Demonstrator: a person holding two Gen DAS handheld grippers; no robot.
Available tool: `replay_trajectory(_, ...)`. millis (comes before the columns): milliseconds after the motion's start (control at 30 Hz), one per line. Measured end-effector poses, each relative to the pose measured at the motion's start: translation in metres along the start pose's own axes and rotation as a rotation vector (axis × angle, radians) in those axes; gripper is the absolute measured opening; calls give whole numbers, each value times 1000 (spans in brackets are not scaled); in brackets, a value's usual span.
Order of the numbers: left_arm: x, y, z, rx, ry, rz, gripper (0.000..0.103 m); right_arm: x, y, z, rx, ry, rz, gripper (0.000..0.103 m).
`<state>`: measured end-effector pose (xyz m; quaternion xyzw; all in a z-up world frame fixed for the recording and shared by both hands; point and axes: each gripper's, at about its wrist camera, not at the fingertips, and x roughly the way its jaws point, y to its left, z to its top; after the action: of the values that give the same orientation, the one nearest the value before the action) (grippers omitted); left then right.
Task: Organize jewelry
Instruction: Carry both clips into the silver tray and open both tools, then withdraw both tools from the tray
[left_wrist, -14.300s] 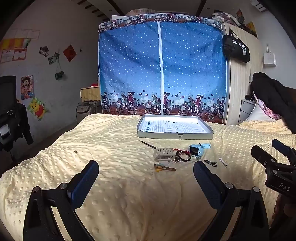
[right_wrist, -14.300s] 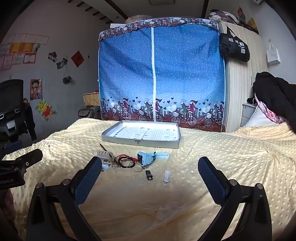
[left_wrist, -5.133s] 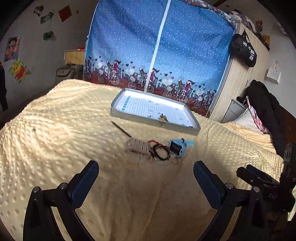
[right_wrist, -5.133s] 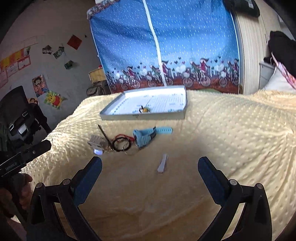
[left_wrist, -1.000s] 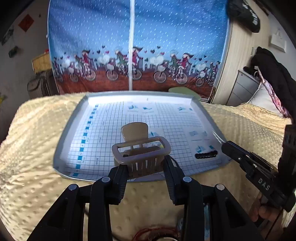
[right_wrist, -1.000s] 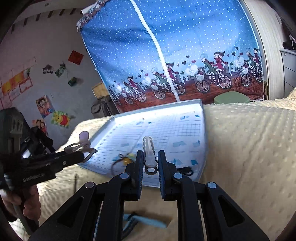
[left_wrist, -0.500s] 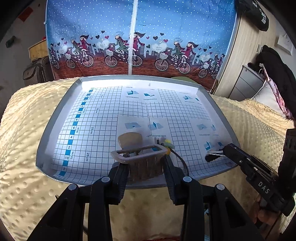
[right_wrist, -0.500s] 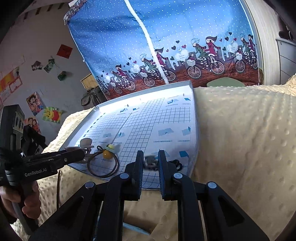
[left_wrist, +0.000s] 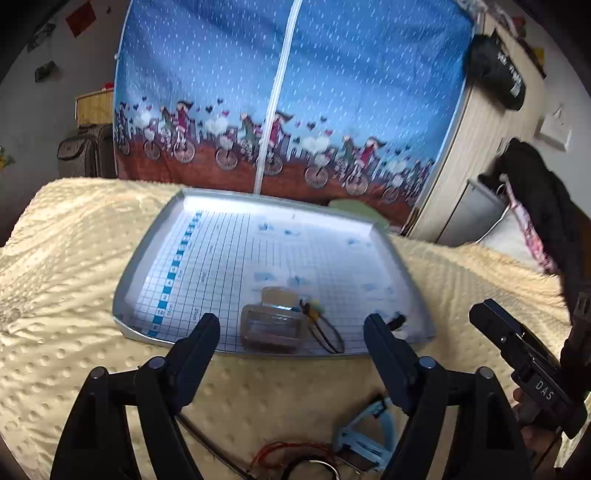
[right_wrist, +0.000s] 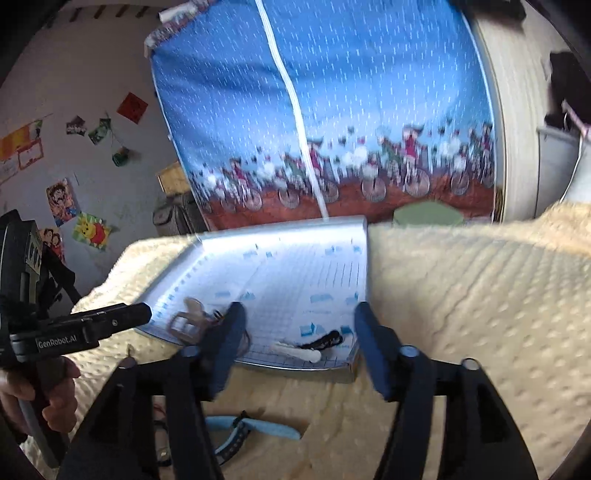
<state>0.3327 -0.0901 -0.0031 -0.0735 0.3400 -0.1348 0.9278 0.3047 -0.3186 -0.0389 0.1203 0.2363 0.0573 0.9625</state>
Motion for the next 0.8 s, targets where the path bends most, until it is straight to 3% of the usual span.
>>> replay_trajectory(167,-59,-4,-9,31,-148,16,103,-54,16,7,-4,-126,42,101)
replay_trajectory(267,-101,-6,-16,60,-252,26,103,-85,30,7,-32,-193,57,102)
replay_trajectory(467,-168,-1,-31,49,-347,39,103,-140,64,1,-119,-232,76,102)
replay_trajectory(800,-229,6,-83,49,-387,69,103,-204,92,-34,-165,-212,70,102)
